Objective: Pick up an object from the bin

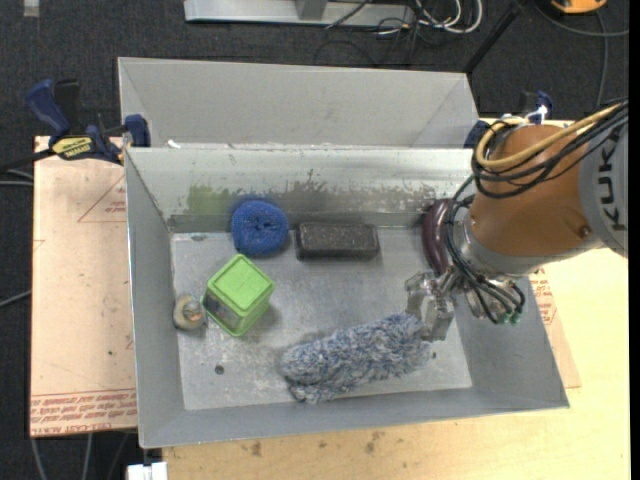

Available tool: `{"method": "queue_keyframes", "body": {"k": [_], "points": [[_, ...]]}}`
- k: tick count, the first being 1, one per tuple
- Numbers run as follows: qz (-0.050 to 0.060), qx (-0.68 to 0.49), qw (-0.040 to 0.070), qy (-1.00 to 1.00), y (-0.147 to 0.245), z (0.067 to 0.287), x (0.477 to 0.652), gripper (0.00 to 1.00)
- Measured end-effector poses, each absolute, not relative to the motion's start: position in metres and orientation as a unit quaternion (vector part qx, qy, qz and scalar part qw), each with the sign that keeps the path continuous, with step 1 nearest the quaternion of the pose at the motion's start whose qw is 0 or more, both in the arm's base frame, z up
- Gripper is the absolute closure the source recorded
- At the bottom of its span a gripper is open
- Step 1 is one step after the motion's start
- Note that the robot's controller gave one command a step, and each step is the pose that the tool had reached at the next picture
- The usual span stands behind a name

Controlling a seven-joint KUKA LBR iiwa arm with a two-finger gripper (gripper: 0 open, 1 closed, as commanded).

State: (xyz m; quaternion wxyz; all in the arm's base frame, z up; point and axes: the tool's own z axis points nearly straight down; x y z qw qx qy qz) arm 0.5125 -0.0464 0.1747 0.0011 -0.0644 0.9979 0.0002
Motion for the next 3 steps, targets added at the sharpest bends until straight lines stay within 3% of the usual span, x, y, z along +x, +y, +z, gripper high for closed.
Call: {"method": "queue_keyframes", "body": {"k": [1,2,3], "points": [[0.001,-0.067,0.0,0.998,-0.055,0.197,0.527,1.0],[0.0,-0.062,0.002,0.998,-0.048,0.208,0.528,1.0],[0.001,-0.06,0.001,0.998,-0.032,0.227,0.516,1.0]]}}
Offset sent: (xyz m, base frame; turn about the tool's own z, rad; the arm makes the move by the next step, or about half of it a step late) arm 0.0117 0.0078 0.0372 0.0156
